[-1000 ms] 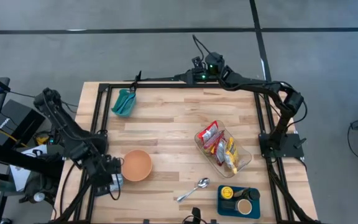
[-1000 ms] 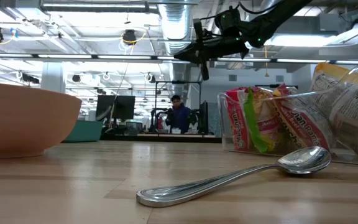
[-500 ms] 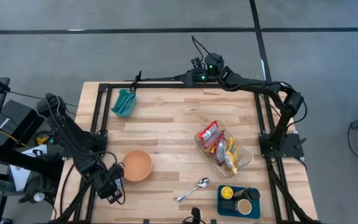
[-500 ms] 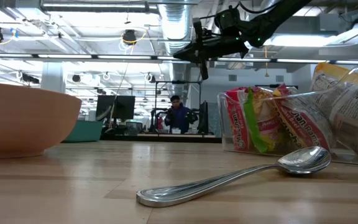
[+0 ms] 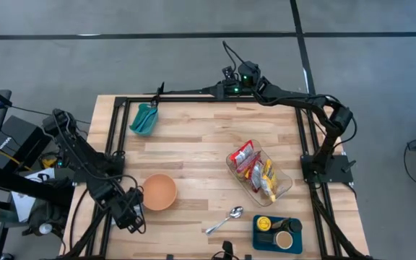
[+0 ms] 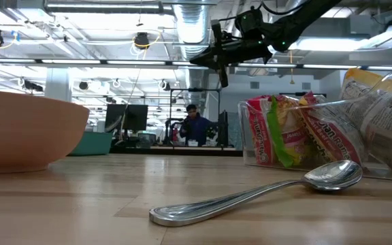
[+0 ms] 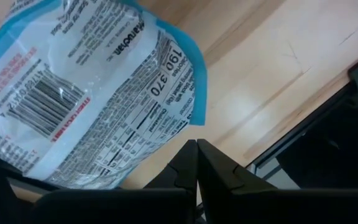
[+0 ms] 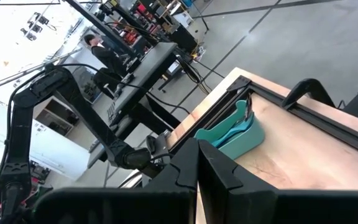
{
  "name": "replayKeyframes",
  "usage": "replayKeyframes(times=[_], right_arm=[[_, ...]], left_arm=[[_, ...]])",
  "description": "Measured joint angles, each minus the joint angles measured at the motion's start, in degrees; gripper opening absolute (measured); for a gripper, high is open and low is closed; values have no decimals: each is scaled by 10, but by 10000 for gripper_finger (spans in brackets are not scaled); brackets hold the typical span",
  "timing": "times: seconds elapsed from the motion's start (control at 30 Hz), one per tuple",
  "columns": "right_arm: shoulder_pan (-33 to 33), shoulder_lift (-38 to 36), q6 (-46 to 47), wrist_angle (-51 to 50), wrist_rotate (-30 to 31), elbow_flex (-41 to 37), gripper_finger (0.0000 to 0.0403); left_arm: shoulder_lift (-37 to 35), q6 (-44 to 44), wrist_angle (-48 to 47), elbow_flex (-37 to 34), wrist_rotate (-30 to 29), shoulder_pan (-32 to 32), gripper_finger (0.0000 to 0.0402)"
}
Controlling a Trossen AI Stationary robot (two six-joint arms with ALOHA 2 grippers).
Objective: Pick & Place Food Item
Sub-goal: Put the blue noodle pack into the transparent bin
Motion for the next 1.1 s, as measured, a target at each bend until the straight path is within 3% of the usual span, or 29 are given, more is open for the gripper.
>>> replayKeyframes(times=[0.2, 0.5, 0.7, 0.9, 1.1], right_arm=[[0, 0, 0, 0, 0, 0, 0], [0, 0, 0, 0, 0, 0, 0], [0, 0, 0, 0, 0, 0, 0], [0, 0, 0, 0, 0, 0, 0], [0, 0, 0, 0, 0, 0, 0]], left_arm=[[0, 52, -1, 0, 0, 0, 7], [0, 78, -49, 0, 0, 0, 70], [0, 158, -30, 0, 2, 0, 78], [0, 162, -24, 0, 2, 0, 83], [0, 167, -24, 0, -12, 11, 120]])
